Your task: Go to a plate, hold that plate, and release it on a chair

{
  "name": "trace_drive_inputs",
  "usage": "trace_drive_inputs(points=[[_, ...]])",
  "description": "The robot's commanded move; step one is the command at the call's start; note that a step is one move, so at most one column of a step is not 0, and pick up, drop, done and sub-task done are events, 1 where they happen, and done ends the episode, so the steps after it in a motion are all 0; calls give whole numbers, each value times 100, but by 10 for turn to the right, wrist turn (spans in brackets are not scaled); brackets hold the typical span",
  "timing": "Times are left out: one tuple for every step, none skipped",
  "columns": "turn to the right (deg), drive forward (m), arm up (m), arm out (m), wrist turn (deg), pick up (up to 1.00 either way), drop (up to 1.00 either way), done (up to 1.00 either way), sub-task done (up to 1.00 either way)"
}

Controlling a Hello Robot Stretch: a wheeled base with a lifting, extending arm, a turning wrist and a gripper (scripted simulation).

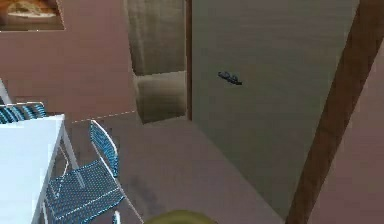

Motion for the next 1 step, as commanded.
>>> trace_drive_inputs(points=[[-450, 0, 0, 0, 0, 0, 0, 0, 0]])
